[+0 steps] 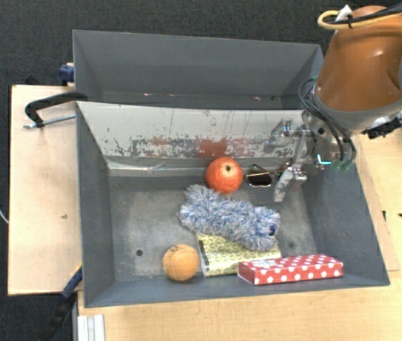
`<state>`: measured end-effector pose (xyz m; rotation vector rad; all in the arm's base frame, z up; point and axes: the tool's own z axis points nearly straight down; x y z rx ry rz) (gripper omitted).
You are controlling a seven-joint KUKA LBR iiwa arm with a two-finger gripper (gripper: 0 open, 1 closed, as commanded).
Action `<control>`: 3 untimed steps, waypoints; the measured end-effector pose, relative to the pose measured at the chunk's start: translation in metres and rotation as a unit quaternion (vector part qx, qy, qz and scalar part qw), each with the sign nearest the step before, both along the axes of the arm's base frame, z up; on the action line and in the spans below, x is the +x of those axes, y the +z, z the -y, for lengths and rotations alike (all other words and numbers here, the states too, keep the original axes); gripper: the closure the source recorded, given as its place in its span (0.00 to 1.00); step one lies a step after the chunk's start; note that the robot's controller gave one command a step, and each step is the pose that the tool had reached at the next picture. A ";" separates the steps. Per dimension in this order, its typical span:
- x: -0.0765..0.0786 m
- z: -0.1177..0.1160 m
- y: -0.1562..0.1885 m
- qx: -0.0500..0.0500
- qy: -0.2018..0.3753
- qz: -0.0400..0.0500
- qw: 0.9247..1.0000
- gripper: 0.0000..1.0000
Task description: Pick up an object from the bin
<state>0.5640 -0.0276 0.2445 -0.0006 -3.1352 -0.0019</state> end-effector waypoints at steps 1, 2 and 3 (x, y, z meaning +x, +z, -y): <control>0.001 0.000 0.005 0.000 0.000 0.005 1.000 0.00; 0.004 -0.010 -0.058 -0.001 0.023 0.006 1.000 0.00; -0.033 -0.028 -0.087 0.001 0.014 0.000 1.000 0.00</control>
Offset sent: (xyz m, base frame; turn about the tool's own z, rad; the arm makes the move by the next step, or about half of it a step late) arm 0.0102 0.0155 -0.1085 -0.0886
